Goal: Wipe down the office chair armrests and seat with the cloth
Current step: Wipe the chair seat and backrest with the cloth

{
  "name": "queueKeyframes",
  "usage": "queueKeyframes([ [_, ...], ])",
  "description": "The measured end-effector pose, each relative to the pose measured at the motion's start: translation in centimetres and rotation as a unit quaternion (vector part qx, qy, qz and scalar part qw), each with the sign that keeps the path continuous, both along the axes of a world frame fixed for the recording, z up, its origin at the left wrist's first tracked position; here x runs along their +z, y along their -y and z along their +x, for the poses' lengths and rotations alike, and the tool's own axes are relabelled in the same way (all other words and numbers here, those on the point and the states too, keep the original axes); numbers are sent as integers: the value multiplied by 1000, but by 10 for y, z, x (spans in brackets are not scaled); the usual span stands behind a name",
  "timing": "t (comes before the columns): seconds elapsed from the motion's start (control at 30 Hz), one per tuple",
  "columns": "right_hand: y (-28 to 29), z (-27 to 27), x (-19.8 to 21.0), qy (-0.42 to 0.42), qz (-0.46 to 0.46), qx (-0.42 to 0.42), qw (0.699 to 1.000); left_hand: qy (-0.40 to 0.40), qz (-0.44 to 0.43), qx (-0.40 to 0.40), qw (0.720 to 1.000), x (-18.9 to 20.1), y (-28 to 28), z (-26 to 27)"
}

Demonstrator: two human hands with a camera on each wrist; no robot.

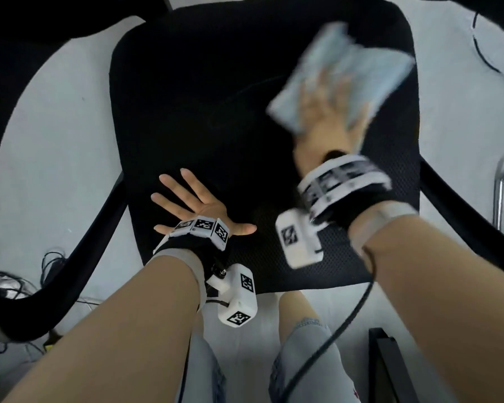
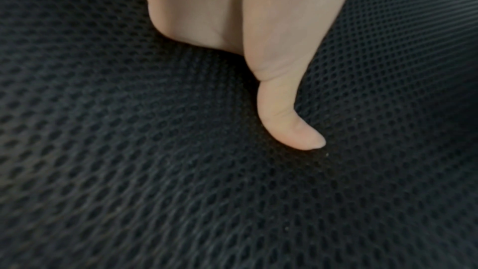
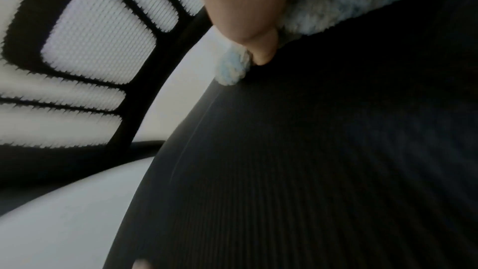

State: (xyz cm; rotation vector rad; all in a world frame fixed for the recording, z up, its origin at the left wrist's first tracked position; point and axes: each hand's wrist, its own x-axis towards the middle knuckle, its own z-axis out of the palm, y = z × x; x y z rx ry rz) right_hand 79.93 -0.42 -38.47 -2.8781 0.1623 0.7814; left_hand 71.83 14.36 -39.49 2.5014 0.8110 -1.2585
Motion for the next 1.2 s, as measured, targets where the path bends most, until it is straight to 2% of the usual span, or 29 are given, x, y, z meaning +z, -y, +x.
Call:
queueKeyframes([
  [0.07, -33, -19, -2, -23, 29, 209, 977, 7, 4, 0, 1000, 0, 0, -2],
  [0.13, -43, -30, -4, -26, 54, 332, 942, 20, 11, -2, 1000, 1, 1, -3],
  [0.17, -36, -26, -3, -23, 49, 357, 933, 15, 11, 4, 1000, -1, 0, -2],
  [0.2, -25, -20, -4, -16, 30, 349, 936, 3, 10, 10, 1000, -2, 0, -1],
  [0.23, -15, -14, -7, 4, 15, 293, 956, -17, 11, 11, 1000, -1, -3, 1],
  [0.3, -3, 3, -7, 55, 11, 82, 995, -12, 10, 20, 1000, -1, -2, 2],
  [0.33, -7, 9, -7, 63, 16, -6, 998, 22, -1, 38, 999, -2, 1, 1],
  [0.37, -18, 13, -5, 51, 16, -40, 998, 68, -4, 62, 996, 0, 5, 0],
  [0.4, -32, 15, 0, 27, 22, -25, 999, 123, 3, 87, 989, -2, 5, -2],
  [0.47, -62, 7, 10, -31, 55, 140, 988, 90, 18, 70, 993, -10, -2, -4],
  [0.53, -78, -7, 13, -67, 98, 333, 936, -37, -47, 26, 998, -22, -8, -4],
  [0.57, -76, -10, 12, -55, 112, 391, 912, -75, -62, 7, 995, -19, -13, -1],
  [0.6, -69, -6, 10, -40, 109, 413, 903, -72, -44, 15, 996, -14, -11, 0],
  [0.63, -58, 0, 5, -26, 92, 395, 914, -75, -22, 21, 997, -7, -9, 1],
  [0.67, -48, 7, -1, -13, 68, 334, 940, -58, -14, 26, 998, -6, -7, 4],
  [0.73, -35, 18, -5, 30, 25, 134, 990, -40, -11, 12, 999, 1, -2, 5],
  [0.77, -36, 21, -6, 50, 13, 59, 997, -26, -14, 5, 1000, 0, -6, 4],
  [0.8, -43, 21, -4, 53, 10, 36, 998, -17, -13, -11, 1000, -2, -7, 3],
  [0.83, -51, 20, -1, 37, 9, 63, 997, -17, -9, -21, 1000, -6, -9, 2],
  [0.9, -67, 7, 5, -11, 27, 206, 978, -12, 12, -17, 1000, -9, -8, 0],
  [0.97, -71, -8, 7, -23, 66, 355, 932, -37, 35, -13, 999, -4, -3, 3],
  [1.03, -53, -5, 4, -1, 47, 434, 900, -52, 12, -11, 999, -4, -4, 4],
  [1.07, -39, 3, 1, 10, 15, 428, 904, -49, -2, -9, 999, -3, -5, 5],
  [1.1, -23, 11, 0, 17, -10, 387, 922, -41, -8, -10, 999, -1, -6, 6],
  [1.17, 8, 27, 2, 12, -33, 212, 977, -42, -2, -13, 999, -1, -7, 8],
  [1.2, 17, 30, 3, 11, -30, 123, 992, -51, 1, -11, 999, -1, -7, 8],
])
